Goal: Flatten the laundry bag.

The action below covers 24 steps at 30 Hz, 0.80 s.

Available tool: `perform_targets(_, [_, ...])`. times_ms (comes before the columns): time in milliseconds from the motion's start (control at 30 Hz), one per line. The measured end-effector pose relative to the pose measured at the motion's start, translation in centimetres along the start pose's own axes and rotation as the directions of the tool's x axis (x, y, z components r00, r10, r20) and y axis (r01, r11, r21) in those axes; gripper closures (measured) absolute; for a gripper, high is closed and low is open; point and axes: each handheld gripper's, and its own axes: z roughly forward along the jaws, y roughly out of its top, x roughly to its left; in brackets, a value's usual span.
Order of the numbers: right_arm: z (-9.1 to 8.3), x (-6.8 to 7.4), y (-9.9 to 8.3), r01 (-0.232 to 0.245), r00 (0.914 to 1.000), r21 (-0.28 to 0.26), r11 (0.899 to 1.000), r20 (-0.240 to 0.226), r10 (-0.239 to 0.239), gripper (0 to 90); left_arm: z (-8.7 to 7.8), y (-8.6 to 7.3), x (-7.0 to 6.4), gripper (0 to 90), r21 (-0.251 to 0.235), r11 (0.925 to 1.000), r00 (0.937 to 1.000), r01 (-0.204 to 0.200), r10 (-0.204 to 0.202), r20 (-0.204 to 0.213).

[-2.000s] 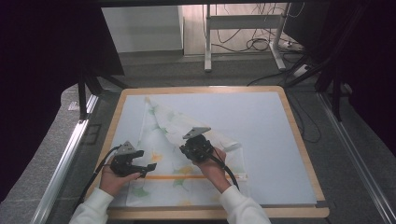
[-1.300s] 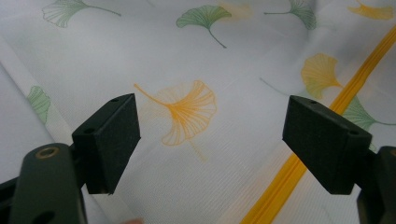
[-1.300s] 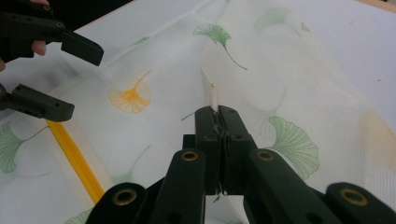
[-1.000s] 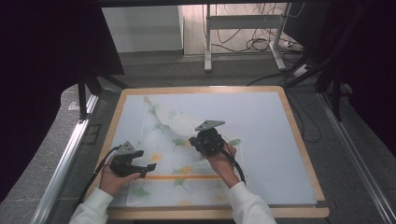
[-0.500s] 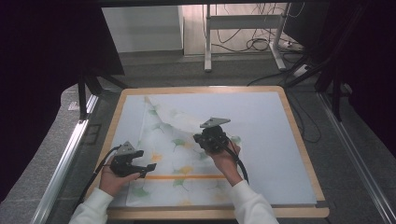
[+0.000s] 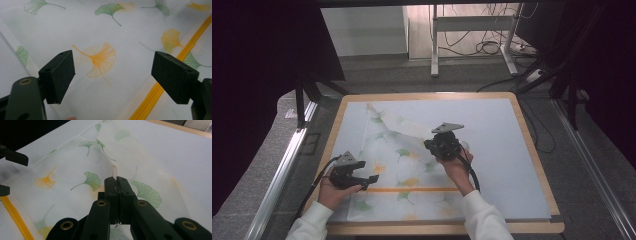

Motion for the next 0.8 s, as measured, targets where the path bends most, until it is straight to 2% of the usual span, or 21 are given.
perform_targets(800, [-0.1,-1.8,0.0,-0.02,0.9996,-0.019,1.0,0.018,0.02,87.2,0.0,0.0,0.1,18.7,0.0,1.0,1.0,0.002,-0.002,-0.003])
